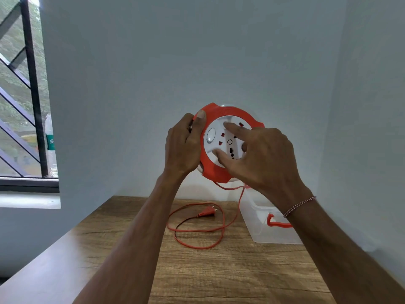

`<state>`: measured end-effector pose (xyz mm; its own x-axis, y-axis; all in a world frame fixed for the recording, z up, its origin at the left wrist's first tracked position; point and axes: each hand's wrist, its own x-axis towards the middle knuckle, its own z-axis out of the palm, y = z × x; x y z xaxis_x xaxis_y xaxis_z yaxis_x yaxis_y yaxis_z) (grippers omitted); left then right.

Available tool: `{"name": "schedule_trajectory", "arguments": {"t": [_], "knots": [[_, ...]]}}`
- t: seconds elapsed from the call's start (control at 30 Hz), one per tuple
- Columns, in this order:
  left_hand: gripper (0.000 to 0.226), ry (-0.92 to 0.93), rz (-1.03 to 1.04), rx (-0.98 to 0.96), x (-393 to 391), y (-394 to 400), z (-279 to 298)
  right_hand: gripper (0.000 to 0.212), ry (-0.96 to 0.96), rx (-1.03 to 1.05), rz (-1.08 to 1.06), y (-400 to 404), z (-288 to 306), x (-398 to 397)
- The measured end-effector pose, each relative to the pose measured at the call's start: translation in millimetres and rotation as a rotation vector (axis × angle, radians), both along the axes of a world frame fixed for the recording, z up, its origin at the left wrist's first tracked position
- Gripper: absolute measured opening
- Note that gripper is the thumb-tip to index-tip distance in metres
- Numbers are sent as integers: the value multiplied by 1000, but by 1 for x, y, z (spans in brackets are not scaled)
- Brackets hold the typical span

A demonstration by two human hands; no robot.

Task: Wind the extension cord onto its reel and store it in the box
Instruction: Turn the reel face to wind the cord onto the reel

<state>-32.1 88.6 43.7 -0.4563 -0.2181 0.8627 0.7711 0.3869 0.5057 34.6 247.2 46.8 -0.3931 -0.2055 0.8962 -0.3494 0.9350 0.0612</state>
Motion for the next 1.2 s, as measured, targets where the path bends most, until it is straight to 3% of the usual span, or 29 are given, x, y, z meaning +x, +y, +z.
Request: {"name": "schedule_trajectory", "arguments": {"t": [0.23, 0.43, 0.67, 0.87, 1.2], "knots": [[50, 2, -10, -2, -1, 1, -1, 68, 6, 18, 1, 1, 4, 2], [50, 1, -15, 10, -3, -2, -1, 39, 49, 238, 123, 7, 8, 2], [49, 14, -18, 4, -3, -1, -1, 61, -123, 353, -19, 4, 8, 4], [49, 9, -3, -19, -3, 0, -1, 68, -76, 358, -107, 5, 6, 5], [46, 7, -14, -19, -1, 4, -1, 58, 10, 188, -76, 8, -2, -1]]}}
